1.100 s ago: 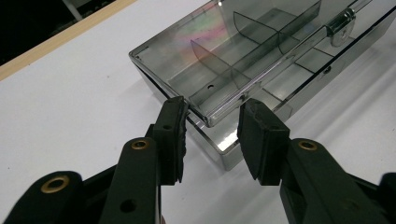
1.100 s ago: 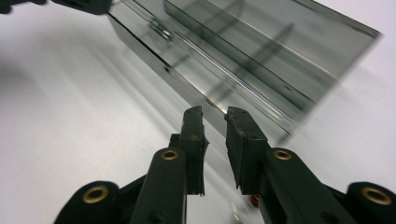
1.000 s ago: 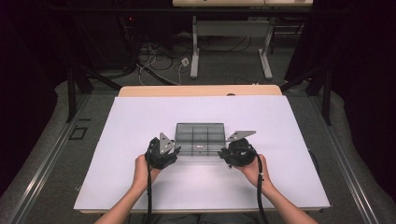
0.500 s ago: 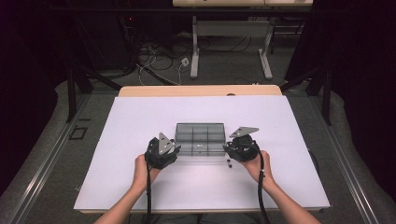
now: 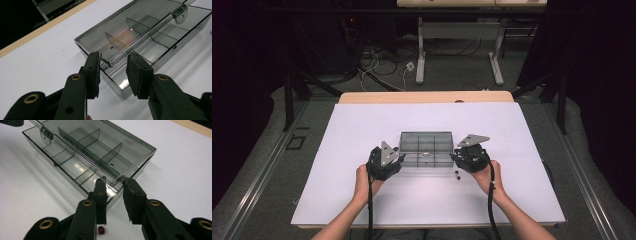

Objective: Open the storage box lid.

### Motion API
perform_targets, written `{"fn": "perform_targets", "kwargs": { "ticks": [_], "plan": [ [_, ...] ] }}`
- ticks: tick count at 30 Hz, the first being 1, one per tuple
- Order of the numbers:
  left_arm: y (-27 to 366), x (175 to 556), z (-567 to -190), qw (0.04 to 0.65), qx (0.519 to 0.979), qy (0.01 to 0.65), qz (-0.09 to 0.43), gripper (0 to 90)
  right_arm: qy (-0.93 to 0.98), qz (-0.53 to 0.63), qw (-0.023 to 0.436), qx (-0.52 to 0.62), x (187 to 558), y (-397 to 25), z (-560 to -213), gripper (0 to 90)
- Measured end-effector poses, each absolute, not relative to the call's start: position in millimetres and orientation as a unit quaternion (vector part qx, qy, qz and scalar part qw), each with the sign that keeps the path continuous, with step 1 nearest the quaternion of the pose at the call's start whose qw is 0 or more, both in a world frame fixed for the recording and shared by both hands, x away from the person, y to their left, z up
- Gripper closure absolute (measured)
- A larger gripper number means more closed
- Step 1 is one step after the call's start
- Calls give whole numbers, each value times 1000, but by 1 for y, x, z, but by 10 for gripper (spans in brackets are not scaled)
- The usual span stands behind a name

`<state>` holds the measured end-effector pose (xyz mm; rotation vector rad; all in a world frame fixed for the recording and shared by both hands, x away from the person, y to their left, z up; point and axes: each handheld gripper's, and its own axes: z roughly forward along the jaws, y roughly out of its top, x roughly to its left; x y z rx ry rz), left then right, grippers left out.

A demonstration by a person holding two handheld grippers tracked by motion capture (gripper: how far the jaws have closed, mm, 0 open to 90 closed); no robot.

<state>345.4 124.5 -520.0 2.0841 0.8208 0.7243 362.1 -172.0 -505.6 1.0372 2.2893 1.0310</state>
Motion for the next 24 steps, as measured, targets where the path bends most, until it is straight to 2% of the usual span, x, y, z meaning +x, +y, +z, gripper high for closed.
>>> {"fn": "perform_targets", "kwargs": {
  "ticks": [24],
  "plan": [
    [127, 349, -513, 400, 807, 318, 296, 648, 812, 383, 224, 378, 369, -171, -496, 730]
  ]
}}
